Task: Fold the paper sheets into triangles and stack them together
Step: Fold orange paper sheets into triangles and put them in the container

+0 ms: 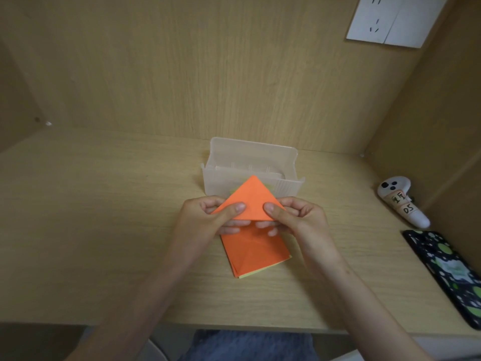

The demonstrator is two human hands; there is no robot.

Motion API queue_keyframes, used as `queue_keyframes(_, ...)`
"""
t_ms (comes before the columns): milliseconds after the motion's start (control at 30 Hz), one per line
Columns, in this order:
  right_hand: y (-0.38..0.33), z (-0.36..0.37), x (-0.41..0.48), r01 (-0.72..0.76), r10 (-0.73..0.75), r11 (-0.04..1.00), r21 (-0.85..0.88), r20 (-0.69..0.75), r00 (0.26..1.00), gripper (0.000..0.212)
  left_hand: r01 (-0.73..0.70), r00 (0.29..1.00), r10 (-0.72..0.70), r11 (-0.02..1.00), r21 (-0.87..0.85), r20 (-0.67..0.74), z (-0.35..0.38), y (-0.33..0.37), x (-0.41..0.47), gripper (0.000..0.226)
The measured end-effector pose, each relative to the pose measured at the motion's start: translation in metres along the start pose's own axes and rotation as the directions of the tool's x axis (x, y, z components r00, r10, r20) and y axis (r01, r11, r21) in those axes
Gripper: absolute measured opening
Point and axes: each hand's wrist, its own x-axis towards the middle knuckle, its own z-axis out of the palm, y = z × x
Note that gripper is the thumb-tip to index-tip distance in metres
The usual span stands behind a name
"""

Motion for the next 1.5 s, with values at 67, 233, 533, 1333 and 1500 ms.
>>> queue_keyframes(67,0.000,0.000,0.000,0.000,0.000,1.000,-0.002,-0.005,1.000,0.021,0.001,1.000,-0.001,1.000,-0.001,0.004,0.000,0.000,0.000,0.009)
queue_keyframes(233,-0.002,0.002,0.000,0.001,-0.001,1.000,0.000,-0.009,1.000,0.025,0.002,1.000,-0.002,1.000,-0.007,0.007,-0.001,0.000,-0.002,0.003)
queue_keyframes(533,-0.003,0.002,-0.003,-0.005,0.005,1.000,0.000,-0.012,1.000,0.029,0.007,1.000,-0.007,1.000,-0.008,0.009,-0.002,0.001,-0.005,0.002)
queue_keyframes(1333,-0.004,0.002,-0.007,0.024,-0.025,0.999,-0.042,-0.018,1.000,0.029,0.037,0.995,-0.063,0.952,0.303,0.078,-0.003,0.003,-0.002,0.014)
queue_keyframes(1500,-0.014,-0.004,-0.005,-0.176,0.176,0.984,-0.011,0.162,0.971,0.026,0.012,0.996,-0.039,0.946,0.323,0.078,-0.005,0.005,-0.004,0.019)
